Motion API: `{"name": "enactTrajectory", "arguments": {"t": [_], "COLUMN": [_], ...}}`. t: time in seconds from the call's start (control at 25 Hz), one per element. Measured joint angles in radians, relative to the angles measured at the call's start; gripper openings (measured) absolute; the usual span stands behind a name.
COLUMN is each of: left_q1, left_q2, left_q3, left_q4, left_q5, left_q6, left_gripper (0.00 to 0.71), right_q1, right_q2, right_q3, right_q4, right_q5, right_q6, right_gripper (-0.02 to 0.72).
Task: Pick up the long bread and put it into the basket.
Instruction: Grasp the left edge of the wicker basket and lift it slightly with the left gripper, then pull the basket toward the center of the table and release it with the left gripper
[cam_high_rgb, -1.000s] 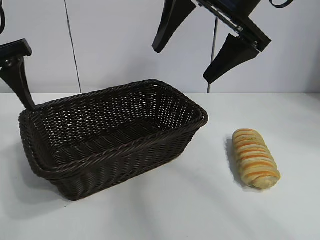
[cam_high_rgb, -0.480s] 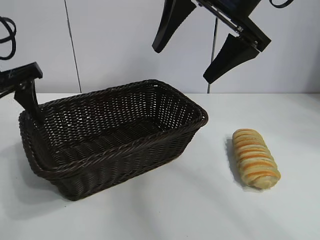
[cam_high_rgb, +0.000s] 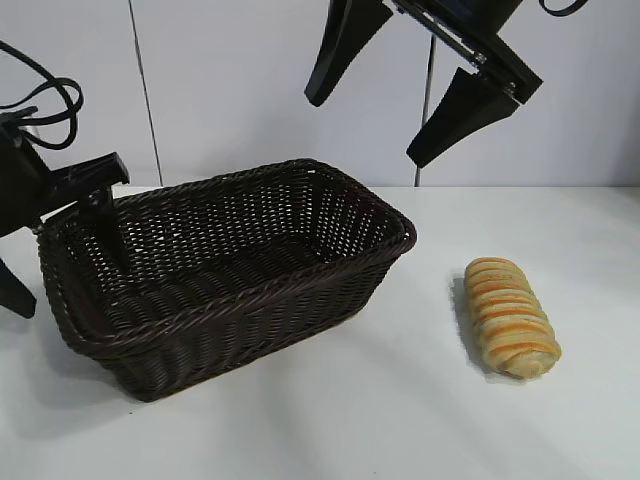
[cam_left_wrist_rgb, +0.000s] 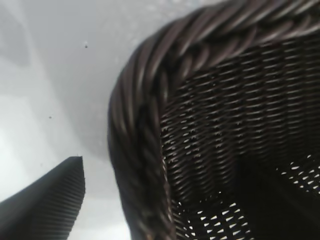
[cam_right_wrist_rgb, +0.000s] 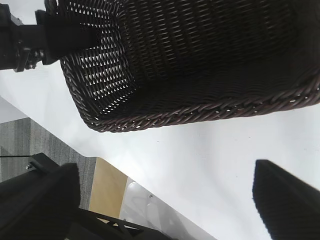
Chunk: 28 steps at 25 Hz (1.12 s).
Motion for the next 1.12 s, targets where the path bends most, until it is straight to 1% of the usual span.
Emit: {"name": "enactTrajectory", "arguments": {"t": [0.04, 0.12, 0.32, 0.4, 0.56, 0.64, 0.8, 0.88, 0.96, 1.12], "left_q1": [0.000, 0.001, 0.002, 0.007, 0.035, 0.050, 0.065, 0.065, 0.065, 0.066], "left_q2": [0.000, 0.000, 0.001, 0.001, 0.001, 0.001, 0.001, 0.001, 0.001, 0.002], "left_q3": [0.000, 0.000, 0.000, -0.017, -0.105, -0.162, -0.299, -0.371, -0.423, -0.470], "left_q4": [-0.003, -0.019, -0.018, -0.015, 0.007, 0.025, 0.075, 0.099, 0.118, 0.124], "left_q5": [0.004, 0.000, 0.050, 0.085, 0.227, 0.320, 0.477, 0.512, 0.521, 0.521], "left_q6": [0.001, -0.002, 0.002, 0.008, 0.044, 0.057, 0.072, 0.075, 0.078, 0.115], "left_gripper": [0.129, 0.095, 0.095, 0.095, 0.095, 0.095, 0.095, 0.095, 0.095, 0.095], "right_q1": [0.000, 0.000, 0.000, 0.000, 0.000, 0.000, 0.000, 0.000, 0.000, 0.000], "right_q2": [0.000, 0.000, 0.000, 0.000, 0.000, 0.000, 0.000, 0.000, 0.000, 0.000], "right_q3": [0.000, 0.000, 0.000, 0.000, 0.000, 0.000, 0.000, 0.000, 0.000, 0.000], "right_q4": [0.000, 0.000, -0.001, -0.001, -0.001, -0.001, -0.001, -0.001, -0.001, -0.001], "right_q5": [0.000, 0.000, 0.000, 0.000, 0.000, 0.000, 0.000, 0.000, 0.000, 0.000], "right_q6": [0.000, 0.000, 0.000, 0.000, 0.000, 0.000, 0.000, 0.000, 0.000, 0.000], "right_gripper": [0.650, 0.650, 0.650, 0.650, 0.650, 0.650, 0.650, 0.650, 0.650, 0.650]}}
